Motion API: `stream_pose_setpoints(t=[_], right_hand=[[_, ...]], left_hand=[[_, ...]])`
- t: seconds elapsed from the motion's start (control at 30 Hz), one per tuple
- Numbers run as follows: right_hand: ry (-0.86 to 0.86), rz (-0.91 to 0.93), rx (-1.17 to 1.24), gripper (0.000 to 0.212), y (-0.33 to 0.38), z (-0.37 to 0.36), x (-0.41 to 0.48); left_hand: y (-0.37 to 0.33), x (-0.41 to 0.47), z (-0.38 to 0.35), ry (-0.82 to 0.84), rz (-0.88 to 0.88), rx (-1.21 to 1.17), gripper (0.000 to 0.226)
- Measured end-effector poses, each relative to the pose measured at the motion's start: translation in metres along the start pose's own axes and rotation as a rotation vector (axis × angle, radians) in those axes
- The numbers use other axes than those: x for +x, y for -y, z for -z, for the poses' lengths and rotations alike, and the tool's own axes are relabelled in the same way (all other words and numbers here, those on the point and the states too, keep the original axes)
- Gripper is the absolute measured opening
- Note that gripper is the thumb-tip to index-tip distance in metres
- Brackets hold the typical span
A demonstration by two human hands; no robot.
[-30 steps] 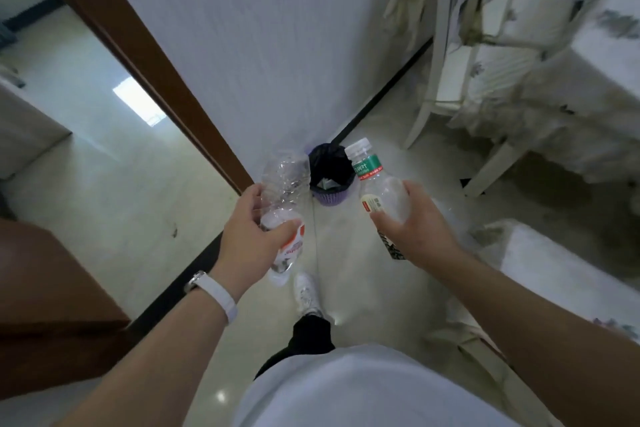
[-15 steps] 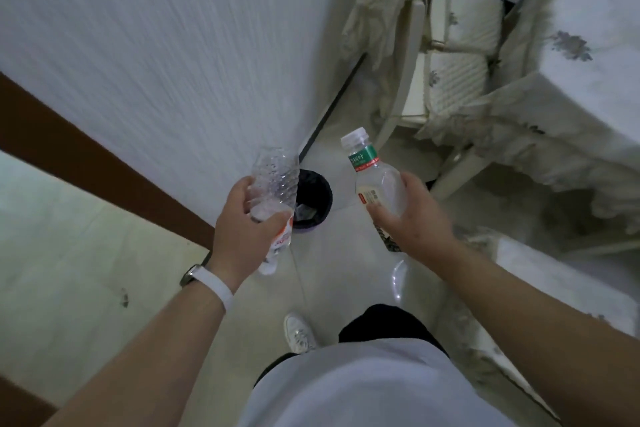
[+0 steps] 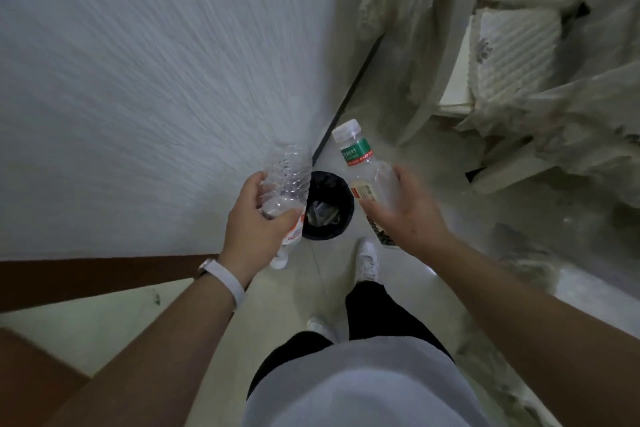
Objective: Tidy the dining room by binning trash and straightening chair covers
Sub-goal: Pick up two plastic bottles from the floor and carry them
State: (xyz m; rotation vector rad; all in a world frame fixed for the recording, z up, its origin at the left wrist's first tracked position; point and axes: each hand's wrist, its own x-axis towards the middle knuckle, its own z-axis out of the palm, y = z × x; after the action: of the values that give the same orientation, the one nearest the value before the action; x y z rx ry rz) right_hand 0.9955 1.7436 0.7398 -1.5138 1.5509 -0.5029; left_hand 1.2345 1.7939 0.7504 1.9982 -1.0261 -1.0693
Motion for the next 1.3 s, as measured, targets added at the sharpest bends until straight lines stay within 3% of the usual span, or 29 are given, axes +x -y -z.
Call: stream_pose_setpoints(t=[0.3,0.6,0.83,0.97,1.03,1.23,1.3], right_hand=[[0.11,-0.053,0.027,0.044,-0.028,-0.038,0.112],[0.157,-0.157,0.09,0.053,-0.134,-0.15,0.187],[0.048,-0.234,0.164,0.059,-0.229,-0.249,0.237],[-0.014,-0.211,0.186,0.051,-0.283,-0.3,0.262],[-0.011,-0.203,0.167,0.053,-0.305,-0.322,0.272],[0.104,-0.19,0.041,0.071,-0.353,-0.351,0.284],[0.109,-0.143,-0.042,0.068,-0.358,-0.345,0.283]], left_hand=[[0.031,0.101,-0.046,-0.004,0.129,-0.005,0.072],[0.167,0.198,-0.11,0.005,0.253,-0.06,0.067],[0.29,0.257,-0.176,-0.01,0.262,-0.106,0.056],[0.349,0.291,-0.209,-0.014,0.245,-0.114,0.064],[0.373,0.303,-0.222,-0.03,0.252,-0.12,0.073],[0.423,0.326,-0.249,-0.031,0.244,-0.073,0.068],[0.426,0.329,-0.249,-0.006,0.248,-0.048,0.066]])
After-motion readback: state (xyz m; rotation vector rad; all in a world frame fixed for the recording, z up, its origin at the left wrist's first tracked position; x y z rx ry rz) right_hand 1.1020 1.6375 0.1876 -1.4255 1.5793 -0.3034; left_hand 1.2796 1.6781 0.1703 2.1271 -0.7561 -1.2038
